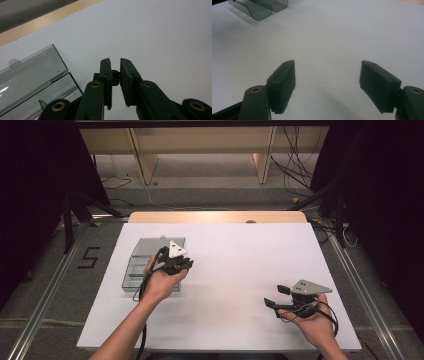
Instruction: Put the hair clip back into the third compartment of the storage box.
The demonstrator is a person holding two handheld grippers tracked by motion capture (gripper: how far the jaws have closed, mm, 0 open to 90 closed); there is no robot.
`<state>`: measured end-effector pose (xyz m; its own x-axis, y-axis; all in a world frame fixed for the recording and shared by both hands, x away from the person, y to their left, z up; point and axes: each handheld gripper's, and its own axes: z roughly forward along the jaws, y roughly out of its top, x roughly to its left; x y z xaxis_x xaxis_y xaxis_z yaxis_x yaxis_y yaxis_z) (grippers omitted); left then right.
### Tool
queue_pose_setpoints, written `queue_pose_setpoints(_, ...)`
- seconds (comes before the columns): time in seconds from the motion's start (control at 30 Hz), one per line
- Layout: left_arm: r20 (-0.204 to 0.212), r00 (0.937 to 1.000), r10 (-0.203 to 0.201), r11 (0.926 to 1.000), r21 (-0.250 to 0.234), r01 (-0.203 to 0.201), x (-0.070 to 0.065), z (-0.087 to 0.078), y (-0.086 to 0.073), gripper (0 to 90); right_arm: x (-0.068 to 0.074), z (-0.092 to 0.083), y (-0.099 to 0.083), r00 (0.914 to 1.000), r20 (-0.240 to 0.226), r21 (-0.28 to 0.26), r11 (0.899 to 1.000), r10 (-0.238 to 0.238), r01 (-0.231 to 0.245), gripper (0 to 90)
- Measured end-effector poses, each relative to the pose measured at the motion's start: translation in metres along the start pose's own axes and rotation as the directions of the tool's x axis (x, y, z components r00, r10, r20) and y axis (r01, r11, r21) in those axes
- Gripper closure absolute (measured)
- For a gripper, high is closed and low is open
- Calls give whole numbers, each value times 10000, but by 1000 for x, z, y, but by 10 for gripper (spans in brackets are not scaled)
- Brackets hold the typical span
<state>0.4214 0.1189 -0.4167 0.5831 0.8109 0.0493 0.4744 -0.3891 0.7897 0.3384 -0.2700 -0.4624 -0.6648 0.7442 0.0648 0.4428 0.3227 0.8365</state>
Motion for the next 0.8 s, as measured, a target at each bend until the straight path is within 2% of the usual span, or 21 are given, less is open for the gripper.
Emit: queue_pose_setpoints(0.8, -192, 9996, -228, 9997, -8, 228, 9, -2, -1, 798, 0, 0, 0, 10000, -4, 31, 10000, 14, -14, 295)
